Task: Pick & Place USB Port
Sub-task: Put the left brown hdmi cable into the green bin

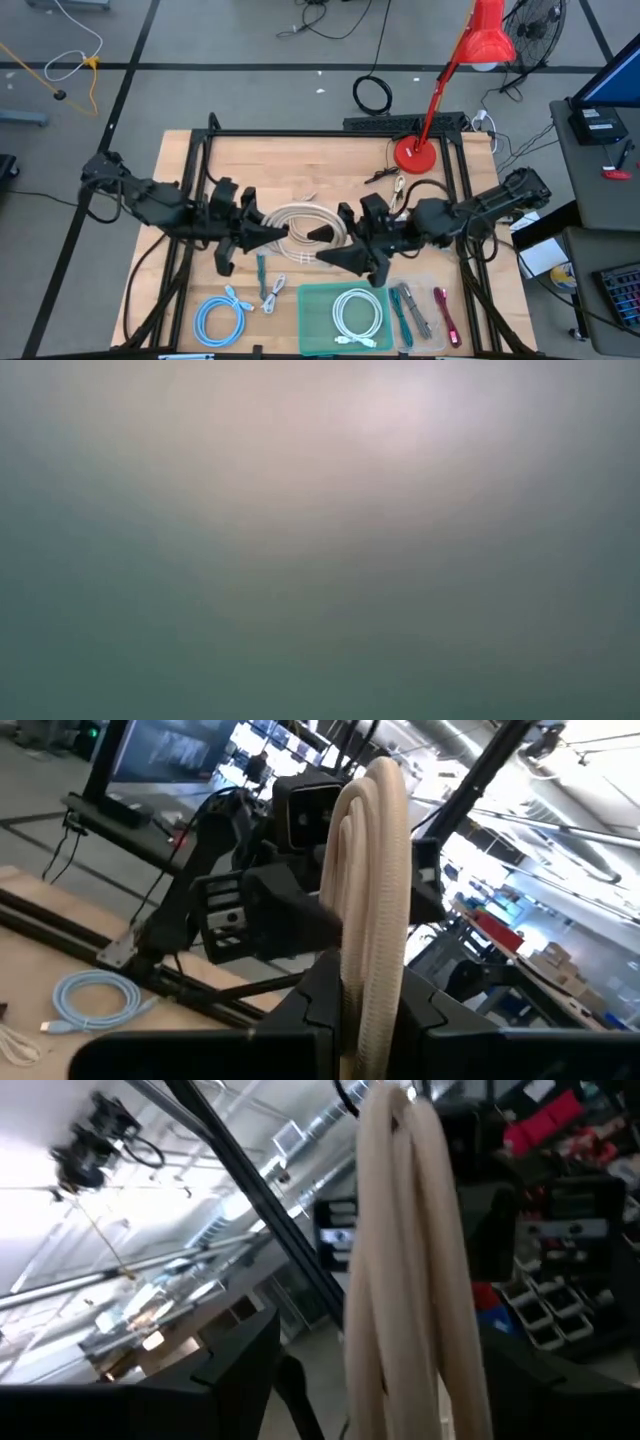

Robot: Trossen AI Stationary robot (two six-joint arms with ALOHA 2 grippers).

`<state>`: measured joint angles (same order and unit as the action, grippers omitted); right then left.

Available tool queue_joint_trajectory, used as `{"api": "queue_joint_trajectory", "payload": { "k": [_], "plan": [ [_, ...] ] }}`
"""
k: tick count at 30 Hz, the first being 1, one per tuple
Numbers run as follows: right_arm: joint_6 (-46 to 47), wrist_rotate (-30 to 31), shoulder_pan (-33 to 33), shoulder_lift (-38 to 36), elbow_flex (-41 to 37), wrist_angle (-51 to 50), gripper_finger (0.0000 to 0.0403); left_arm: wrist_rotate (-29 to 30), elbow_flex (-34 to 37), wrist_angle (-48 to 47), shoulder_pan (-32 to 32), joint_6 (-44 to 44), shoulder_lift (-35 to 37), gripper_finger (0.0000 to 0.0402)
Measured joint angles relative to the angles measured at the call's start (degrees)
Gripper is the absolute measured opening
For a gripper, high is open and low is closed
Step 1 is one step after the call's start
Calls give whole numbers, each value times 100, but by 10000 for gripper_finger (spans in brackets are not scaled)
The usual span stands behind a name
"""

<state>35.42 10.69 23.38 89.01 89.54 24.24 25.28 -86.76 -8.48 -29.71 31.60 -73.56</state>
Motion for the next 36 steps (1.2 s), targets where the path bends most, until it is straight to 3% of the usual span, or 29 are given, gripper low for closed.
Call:
{"api": "queue_joint_trajectory", "payload": {
  "k": [12, 19, 26, 28, 36],
  "plan": [
    [136, 243, 39, -56, -1, -558, 170, 187, -2, -521, -333, 826, 61, 33],
    [315, 350, 74, -48, 2, -1056, 119, 624, -2, -555, -678, 1011, 55, 33],
    [1007, 733, 74, -48, 8, -2184, 30, 663, 2, -637, -827, 1355, -2, 33],
    [1273, 739, 74, -48, 10, -2412, 26, 661, 7, -656, -837, 1422, -2, 34],
    [1945, 568, 259, -31, 13, -2797, 26, 136, 4, -644, -865, 1494, 66, 131]
  ]
}}
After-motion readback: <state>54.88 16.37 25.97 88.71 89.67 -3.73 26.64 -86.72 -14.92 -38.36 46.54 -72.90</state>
